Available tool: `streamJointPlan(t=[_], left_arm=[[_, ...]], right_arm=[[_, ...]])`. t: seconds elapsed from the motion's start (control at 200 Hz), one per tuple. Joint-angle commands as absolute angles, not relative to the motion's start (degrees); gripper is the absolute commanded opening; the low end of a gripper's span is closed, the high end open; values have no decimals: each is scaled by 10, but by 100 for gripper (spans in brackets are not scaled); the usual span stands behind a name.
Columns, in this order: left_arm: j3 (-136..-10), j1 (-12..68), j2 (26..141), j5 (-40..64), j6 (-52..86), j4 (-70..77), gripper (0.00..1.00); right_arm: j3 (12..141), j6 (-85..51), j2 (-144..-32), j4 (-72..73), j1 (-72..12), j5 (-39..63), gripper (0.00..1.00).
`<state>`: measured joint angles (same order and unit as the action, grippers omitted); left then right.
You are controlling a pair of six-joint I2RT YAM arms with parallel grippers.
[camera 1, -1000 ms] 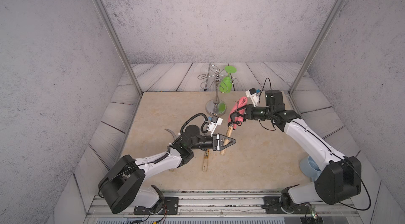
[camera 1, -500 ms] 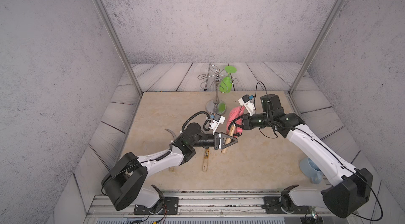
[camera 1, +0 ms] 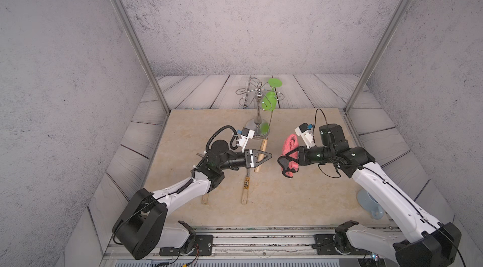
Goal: Wipe small sickles with rags
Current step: Wipe the small sickle.
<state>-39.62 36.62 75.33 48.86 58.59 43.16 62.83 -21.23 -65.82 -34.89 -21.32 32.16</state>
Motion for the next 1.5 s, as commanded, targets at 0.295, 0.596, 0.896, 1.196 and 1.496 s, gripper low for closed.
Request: streamJointPlan(t=[0.295, 0.596, 0.896, 1.196, 1.496], left_arm=[[-336, 414, 678, 480, 537, 390, 0], [-343, 431, 705, 484, 549, 430, 0], [-375, 442, 756, 490, 566, 473, 0], [-410, 443, 777, 485, 561, 475, 0], [-435, 443, 803, 483, 567, 494, 0]], right_arm=[[699, -493, -735, -95, -110, 342, 8], [711, -581, -797, 16, -107, 395, 9], [723, -595, -821, 35, -116, 417, 9], [685, -600, -818, 53, -138, 417, 9], [655, -632, -815, 108, -163, 421, 9]])
